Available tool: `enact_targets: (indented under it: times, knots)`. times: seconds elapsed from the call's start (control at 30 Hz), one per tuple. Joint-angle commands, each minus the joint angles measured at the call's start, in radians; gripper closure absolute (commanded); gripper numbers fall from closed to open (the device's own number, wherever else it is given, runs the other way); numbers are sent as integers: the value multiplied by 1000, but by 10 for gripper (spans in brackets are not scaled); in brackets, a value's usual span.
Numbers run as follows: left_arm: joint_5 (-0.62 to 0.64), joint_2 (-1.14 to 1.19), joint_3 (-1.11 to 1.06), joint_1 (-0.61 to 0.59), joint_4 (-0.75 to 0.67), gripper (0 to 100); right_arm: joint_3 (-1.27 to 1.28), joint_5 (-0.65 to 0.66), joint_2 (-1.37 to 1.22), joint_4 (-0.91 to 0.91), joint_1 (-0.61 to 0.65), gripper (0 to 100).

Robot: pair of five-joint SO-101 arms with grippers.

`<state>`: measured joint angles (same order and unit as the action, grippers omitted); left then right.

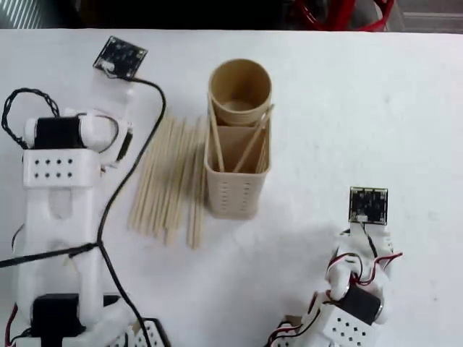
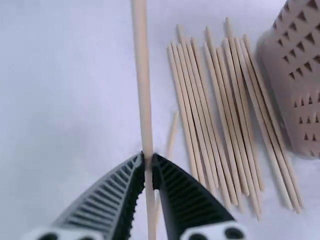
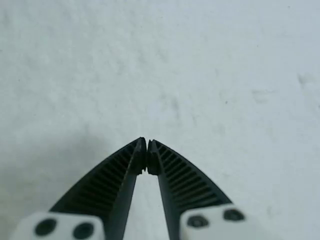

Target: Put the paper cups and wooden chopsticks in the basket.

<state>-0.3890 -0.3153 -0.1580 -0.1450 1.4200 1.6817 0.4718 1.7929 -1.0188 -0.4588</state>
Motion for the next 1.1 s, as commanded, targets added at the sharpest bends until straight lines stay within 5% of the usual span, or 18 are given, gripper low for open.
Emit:
enact_targets:
  times: [0.0, 0.47, 1.07]
  knots:
    - [-18, -5, -32, 5, -14, 977, 9, 2, 2, -4, -8, 981]
    - [-259, 424, -126, -157, -245, 918, 9, 2, 2, -5, -8, 981]
    - [-256, 634, -120, -159, -358, 895, 9, 2, 2, -5, -8, 981]
